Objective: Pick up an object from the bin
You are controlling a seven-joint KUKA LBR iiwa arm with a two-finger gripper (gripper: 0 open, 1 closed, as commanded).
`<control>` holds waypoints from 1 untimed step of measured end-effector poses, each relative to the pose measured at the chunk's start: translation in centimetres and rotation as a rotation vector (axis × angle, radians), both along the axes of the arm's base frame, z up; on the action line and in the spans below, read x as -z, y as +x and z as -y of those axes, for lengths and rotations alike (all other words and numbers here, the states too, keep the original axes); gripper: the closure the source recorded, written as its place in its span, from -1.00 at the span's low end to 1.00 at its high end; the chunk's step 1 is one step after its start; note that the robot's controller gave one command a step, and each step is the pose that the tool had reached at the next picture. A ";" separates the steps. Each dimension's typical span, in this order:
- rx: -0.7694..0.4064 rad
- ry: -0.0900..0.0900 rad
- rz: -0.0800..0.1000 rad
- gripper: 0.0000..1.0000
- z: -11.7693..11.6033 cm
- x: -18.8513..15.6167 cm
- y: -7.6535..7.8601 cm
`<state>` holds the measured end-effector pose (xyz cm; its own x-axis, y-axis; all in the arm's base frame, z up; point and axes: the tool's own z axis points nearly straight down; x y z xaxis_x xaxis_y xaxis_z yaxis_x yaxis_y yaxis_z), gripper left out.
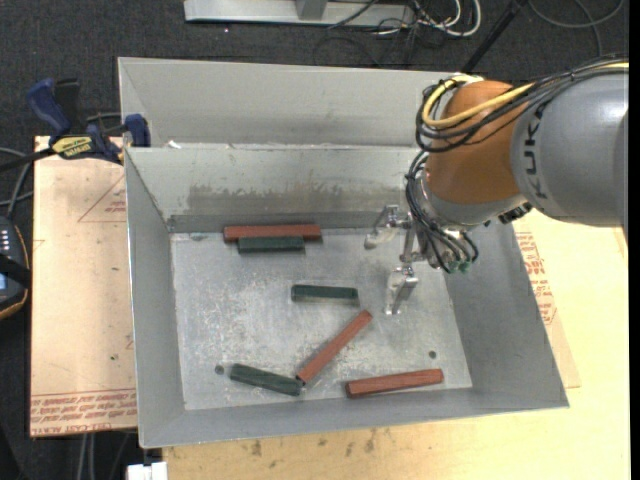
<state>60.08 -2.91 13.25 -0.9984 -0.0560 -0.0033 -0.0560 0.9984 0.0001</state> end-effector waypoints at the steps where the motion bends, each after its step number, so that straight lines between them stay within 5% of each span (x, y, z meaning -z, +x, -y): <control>1: -0.156 0.003 0.001 -1.00 -2.6 1.4 1.6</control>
Offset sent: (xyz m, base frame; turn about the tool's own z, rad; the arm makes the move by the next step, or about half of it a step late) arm -0.0070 0.0547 -0.0625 -0.1979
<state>61.72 -0.31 11.89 -0.9776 -0.2105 -0.0044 -0.2105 0.9776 0.0026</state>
